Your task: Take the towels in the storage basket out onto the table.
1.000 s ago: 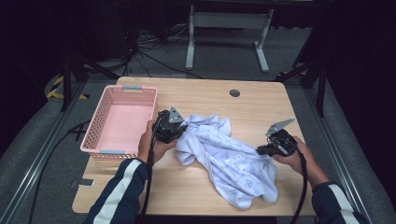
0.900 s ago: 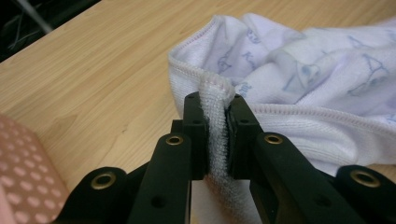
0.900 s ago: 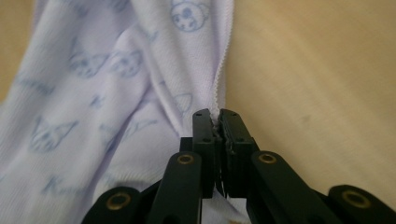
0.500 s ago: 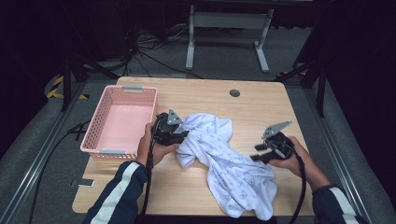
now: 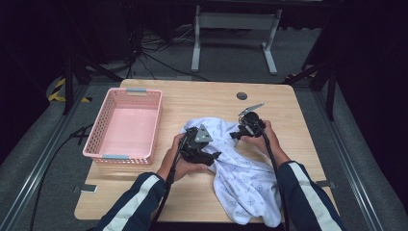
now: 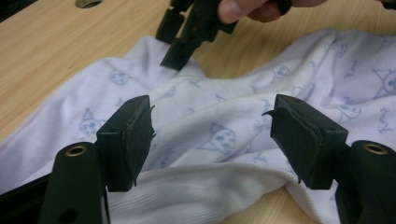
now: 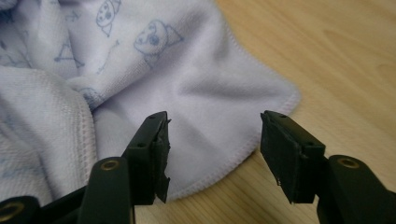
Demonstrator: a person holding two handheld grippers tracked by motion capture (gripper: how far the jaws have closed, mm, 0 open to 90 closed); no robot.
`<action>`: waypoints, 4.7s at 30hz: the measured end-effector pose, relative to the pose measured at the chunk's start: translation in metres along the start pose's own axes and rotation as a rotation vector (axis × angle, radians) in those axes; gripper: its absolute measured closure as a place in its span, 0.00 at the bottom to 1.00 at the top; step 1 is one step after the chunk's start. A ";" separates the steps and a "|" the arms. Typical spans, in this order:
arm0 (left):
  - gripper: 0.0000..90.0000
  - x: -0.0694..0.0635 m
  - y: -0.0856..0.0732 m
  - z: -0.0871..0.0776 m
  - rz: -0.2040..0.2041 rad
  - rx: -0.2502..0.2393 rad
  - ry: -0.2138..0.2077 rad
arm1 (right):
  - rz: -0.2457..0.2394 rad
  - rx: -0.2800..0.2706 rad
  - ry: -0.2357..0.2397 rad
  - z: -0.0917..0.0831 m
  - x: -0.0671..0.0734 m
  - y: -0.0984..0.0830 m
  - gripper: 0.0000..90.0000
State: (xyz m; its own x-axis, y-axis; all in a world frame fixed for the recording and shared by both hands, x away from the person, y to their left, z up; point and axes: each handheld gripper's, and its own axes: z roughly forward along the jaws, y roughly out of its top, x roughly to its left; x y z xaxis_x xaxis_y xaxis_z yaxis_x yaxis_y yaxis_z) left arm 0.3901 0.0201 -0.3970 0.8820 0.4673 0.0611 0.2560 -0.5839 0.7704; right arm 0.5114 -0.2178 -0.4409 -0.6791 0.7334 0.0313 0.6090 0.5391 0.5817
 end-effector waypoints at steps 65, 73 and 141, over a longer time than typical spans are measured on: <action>0.77 -0.069 -0.007 0.071 0.194 0.241 -0.256 | 0.135 -0.036 -0.163 -0.051 -0.106 -0.068 0.56; 0.92 -0.044 -0.039 0.025 0.199 0.312 -0.242 | 0.109 -0.023 -0.204 -0.058 -0.108 -0.068 0.96; 0.60 -0.021 -0.048 -0.022 0.077 0.146 -0.242 | 0.096 -0.179 -0.335 -0.060 -0.076 -0.047 0.57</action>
State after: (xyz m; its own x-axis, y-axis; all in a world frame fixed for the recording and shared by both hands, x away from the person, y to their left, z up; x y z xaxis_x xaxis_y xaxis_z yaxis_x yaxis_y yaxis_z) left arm 0.3505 0.0523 -0.4215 0.9653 0.2561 -0.0504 0.2231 -0.7091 0.6688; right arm 0.5097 -0.3233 -0.4216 -0.4332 0.8875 -0.1569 0.5625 0.4023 0.7223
